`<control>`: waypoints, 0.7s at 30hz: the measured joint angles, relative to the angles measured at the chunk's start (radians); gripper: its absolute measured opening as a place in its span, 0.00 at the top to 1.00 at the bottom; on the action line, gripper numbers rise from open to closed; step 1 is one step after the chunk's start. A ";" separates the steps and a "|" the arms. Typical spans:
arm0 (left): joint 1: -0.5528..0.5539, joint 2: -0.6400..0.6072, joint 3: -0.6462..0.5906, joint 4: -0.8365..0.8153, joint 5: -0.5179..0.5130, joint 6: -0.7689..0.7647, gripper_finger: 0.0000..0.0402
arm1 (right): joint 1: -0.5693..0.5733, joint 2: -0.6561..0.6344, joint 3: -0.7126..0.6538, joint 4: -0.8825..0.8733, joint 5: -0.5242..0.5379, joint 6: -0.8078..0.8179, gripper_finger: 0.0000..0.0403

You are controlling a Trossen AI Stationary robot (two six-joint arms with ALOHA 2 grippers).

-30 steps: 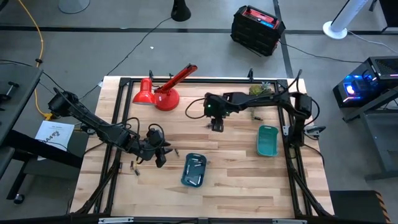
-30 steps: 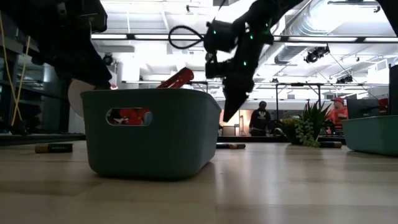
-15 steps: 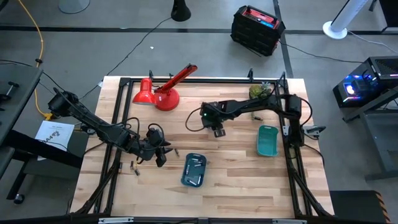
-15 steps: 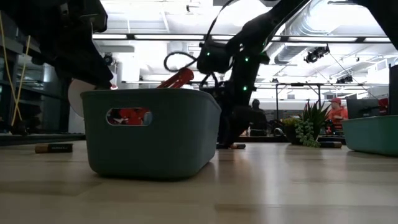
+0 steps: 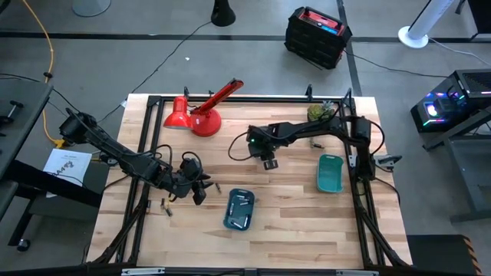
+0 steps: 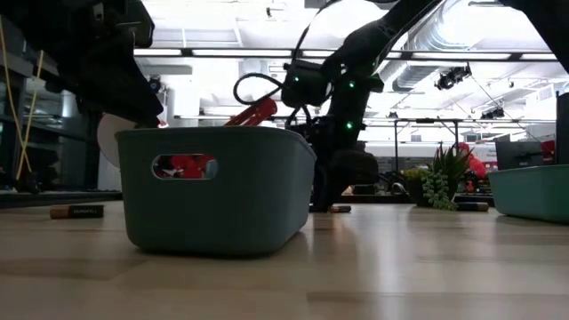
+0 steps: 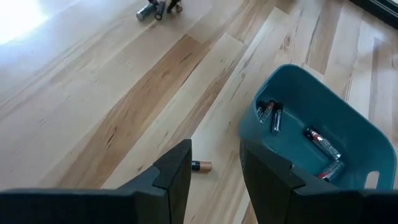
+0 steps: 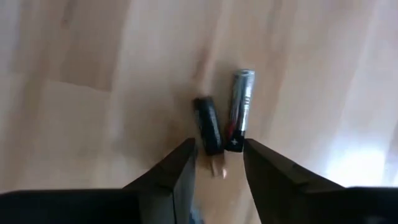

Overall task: Sort batteries
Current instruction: Put the silver battery into the blue bin

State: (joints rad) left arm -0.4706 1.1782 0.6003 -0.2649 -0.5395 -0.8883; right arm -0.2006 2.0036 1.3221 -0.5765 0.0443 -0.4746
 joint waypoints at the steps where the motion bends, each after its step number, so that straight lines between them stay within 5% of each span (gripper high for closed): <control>1: 0.000 0.000 0.000 0.000 0.000 0.000 0.68 | 0.004 -0.001 0.014 -0.010 -0.008 0.003 0.68; 12: 0.000 0.000 0.000 -0.001 -0.004 0.001 0.68 | -0.001 -0.005 0.199 -0.055 -0.054 0.055 0.68; 21: -0.002 0.000 0.000 -0.001 -0.004 0.004 0.68 | 0.024 0.022 0.105 -0.020 -0.161 0.250 0.68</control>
State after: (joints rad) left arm -0.4721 1.1782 0.5999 -0.2663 -0.5438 -0.8846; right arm -0.1771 2.0254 1.4272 -0.5967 -0.1170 -0.2249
